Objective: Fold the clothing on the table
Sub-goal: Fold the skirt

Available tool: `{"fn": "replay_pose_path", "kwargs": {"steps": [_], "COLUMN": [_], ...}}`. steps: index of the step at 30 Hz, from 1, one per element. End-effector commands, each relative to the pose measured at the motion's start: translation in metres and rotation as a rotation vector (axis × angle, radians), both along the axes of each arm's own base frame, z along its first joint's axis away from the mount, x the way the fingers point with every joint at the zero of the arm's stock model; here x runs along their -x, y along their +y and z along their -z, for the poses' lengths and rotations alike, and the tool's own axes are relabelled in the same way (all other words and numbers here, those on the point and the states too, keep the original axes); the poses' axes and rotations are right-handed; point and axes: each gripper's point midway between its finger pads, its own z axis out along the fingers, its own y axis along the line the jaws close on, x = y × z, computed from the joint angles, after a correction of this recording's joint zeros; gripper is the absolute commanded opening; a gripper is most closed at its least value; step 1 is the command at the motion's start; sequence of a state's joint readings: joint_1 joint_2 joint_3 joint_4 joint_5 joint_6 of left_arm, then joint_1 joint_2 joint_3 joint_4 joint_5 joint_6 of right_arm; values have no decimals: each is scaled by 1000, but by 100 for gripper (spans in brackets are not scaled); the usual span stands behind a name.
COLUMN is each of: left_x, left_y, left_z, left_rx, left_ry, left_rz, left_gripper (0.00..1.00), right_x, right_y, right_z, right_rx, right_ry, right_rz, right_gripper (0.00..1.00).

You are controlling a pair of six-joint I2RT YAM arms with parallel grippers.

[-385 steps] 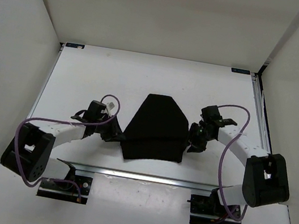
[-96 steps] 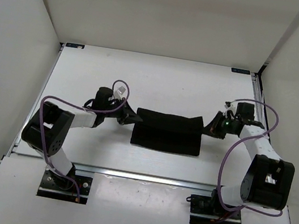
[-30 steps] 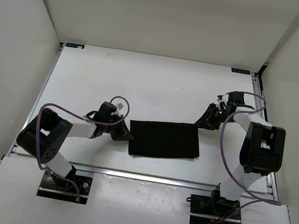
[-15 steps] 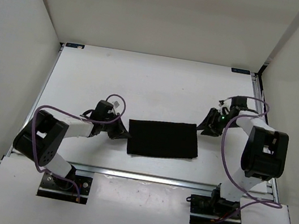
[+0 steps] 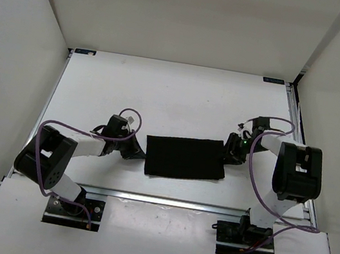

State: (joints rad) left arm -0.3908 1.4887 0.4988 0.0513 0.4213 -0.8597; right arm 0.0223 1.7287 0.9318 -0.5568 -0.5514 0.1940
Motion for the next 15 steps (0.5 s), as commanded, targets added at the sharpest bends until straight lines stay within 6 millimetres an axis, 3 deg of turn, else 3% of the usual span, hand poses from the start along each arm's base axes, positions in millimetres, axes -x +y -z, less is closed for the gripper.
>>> {"fn": "replay_pose_path", "kwargs": {"steps": [1, 8, 11, 15], "left_x": [-5, -7, -8, -9], "left_y": [-6, 5, 8, 6], "left_z": [-6, -2, -2, -5], "left_rx": [-20, -87, -70, -13], "left_ry": [-33, -29, -26, -28], "left_rz": [25, 7, -15, -41], "left_gripper": [0, 1, 7, 17], "right_x": [0, -2, -5, -5], "right_y": [-4, -25, -34, -32], "right_z": [4, -2, -1, 6], "right_rx": [34, 128, 144, 127], "right_ry": [-9, -53, -49, -37], "right_rz": [-26, 8, 22, 14], "right_gripper": [47, 47, 47, 48]}}
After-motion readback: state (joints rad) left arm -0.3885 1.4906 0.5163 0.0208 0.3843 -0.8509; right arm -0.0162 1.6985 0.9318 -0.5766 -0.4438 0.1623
